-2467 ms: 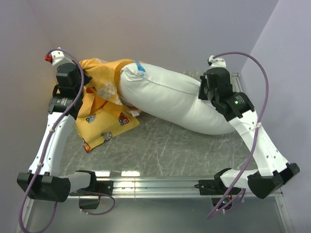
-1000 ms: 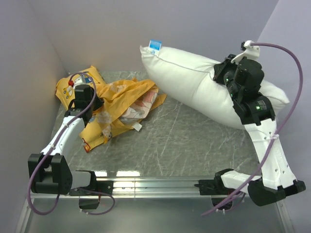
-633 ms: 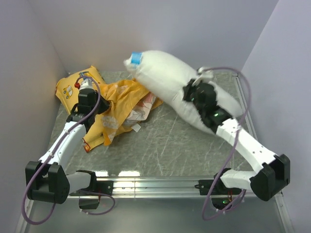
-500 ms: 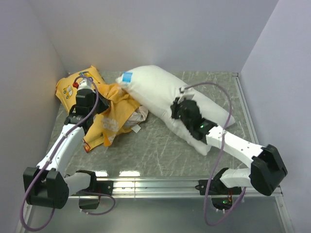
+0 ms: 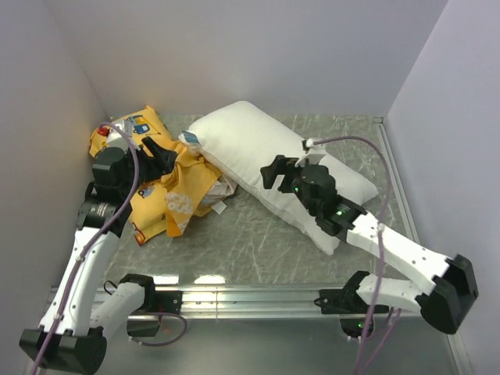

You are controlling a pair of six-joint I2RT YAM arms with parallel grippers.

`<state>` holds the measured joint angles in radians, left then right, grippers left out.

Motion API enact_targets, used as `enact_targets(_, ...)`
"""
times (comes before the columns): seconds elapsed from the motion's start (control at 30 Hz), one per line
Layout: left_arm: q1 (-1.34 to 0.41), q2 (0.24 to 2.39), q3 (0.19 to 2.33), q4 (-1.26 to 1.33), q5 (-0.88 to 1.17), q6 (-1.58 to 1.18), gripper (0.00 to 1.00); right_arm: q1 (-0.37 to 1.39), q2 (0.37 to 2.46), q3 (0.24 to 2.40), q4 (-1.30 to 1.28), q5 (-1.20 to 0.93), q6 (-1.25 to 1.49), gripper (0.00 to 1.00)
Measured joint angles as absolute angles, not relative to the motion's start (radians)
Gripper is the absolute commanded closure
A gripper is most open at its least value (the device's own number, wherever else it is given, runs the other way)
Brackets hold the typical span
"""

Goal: Remove the pillowcase from the pillow

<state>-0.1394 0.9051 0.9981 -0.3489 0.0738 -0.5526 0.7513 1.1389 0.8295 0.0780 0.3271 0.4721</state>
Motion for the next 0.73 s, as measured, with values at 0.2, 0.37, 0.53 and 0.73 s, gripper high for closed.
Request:
enact_targets(0.2, -0.139, 0.756, 1.002, -0.42, 0.08, -0.509, 0.23, 0.745, 0.947, 0.905, -0.062, 0.329, 0.474, 0.03)
enact_targets(0.37, -0.141, 0.642, 1.001, -0.435, 0.077, -0.49, 0.22, 0.741, 0.819, 0.884, -0.122, 0.357, 0.467, 0.02)
enact_targets(0.53, -0.141, 0.625, 0.981, -0.433, 0.078, -0.49, 0.22, 0.732, 0.756, 0.818, -0.168, 0.387, 0.459, 0.01)
enact_targets(0.73, -0.141, 0.625, 0.936, -0.432, 0.081, -0.49, 0.19, 0.73, 0.757, 0.813, -0.204, 0.403, 0.445, 0.01)
